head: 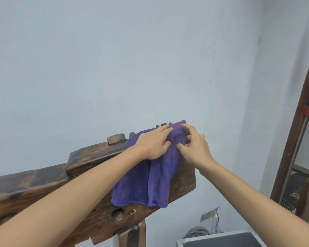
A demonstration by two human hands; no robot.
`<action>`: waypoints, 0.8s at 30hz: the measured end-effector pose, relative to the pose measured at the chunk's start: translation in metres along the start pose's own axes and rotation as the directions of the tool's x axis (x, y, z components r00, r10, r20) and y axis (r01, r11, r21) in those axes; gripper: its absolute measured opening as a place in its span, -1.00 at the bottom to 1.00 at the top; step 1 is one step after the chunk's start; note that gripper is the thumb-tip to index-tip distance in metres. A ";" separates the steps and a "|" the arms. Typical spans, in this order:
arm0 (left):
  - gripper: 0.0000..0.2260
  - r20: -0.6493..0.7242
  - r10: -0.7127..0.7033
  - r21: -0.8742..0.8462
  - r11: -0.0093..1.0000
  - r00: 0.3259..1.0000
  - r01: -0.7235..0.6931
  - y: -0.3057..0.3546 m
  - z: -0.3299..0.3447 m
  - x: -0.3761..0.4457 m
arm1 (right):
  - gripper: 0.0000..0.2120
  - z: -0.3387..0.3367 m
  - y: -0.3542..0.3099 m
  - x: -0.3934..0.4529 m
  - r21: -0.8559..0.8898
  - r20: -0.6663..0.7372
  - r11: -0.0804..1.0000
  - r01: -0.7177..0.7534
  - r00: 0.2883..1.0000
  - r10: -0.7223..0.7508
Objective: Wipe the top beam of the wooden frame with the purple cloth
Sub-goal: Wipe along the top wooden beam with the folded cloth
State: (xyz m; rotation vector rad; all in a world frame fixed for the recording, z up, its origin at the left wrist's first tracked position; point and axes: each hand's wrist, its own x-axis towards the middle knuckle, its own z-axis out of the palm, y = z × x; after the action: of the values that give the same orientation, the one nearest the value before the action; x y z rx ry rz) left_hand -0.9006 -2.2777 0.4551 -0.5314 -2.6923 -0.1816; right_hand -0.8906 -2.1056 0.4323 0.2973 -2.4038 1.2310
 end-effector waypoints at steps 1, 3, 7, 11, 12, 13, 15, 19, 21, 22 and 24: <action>-0.47 -0.020 -0.018 -0.006 1.000 1.000 0.018 -0.003 -0.003 -0.009 | -0.33 0.002 -0.003 -0.004 0.062 0.030 0.996 -0.063 0.998 0.061; -0.44 -0.082 -0.061 0.041 0.997 0.995 0.065 -0.008 -0.005 -0.027 | -0.22 0.008 -0.005 -0.013 0.133 0.127 0.976 -0.175 0.979 0.158; -0.40 -0.197 -0.115 0.157 0.977 0.974 0.147 -0.016 -0.005 -0.064 | -0.21 0.018 -0.004 -0.029 0.198 0.205 0.958 -0.208 0.964 0.167; -0.44 -0.118 0.051 0.288 0.958 0.992 -0.015 -0.028 -0.006 -0.084 | -0.39 0.011 -0.013 -0.040 0.259 0.198 0.962 -0.091 0.979 0.039; -0.39 -0.072 0.075 0.305 0.951 0.995 -0.049 -0.033 -0.010 -0.086 | -0.43 0.008 -0.018 -0.041 0.274 0.189 0.959 -0.066 0.982 0.014; -0.33 -0.028 0.092 0.312 0.947 0.995 -0.078 -0.037 -0.014 -0.087 | -0.49 0.005 -0.024 -0.042 0.294 0.180 0.955 -0.044 0.984 -0.011; -0.30 -0.002 0.093 0.267 0.960 0.996 -0.089 -0.043 -0.023 -0.088 | -0.67 -0.007 -0.037 -0.042 0.306 0.165 0.952 -0.017 0.986 -0.035; -0.57 -0.113 0.105 0.138 0.986 0.988 -0.089 -0.037 -0.035 -0.082 | -0.72 -0.043 -0.056 -0.040 0.343 0.334 0.939 -0.033 0.939 -0.088; -0.63 -0.160 0.117 0.094 0.990 0.980 -0.103 -0.036 -0.041 -0.078 | -0.60 -0.060 -0.059 -0.038 0.222 0.388 0.975 0.004 0.917 -0.092; -0.64 -0.175 0.121 0.055 0.992 0.977 -0.113 -0.036 -0.046 -0.077 | -0.59 -0.067 -0.061 -0.036 0.101 0.369 0.993 0.057 0.925 -0.091; -0.65 -0.211 0.132 -0.050 0.988 0.969 -0.145 -0.036 -0.057 -0.073 | -0.68 -0.079 -0.065 -0.030 -0.136 0.274 0.974 0.184 0.951 -0.141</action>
State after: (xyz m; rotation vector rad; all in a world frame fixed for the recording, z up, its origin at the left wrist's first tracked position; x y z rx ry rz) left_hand -0.8327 -2.3472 0.4765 -0.6789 -2.4437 -0.2711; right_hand -0.8189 -2.0800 0.5067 0.6322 -2.6204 0.9696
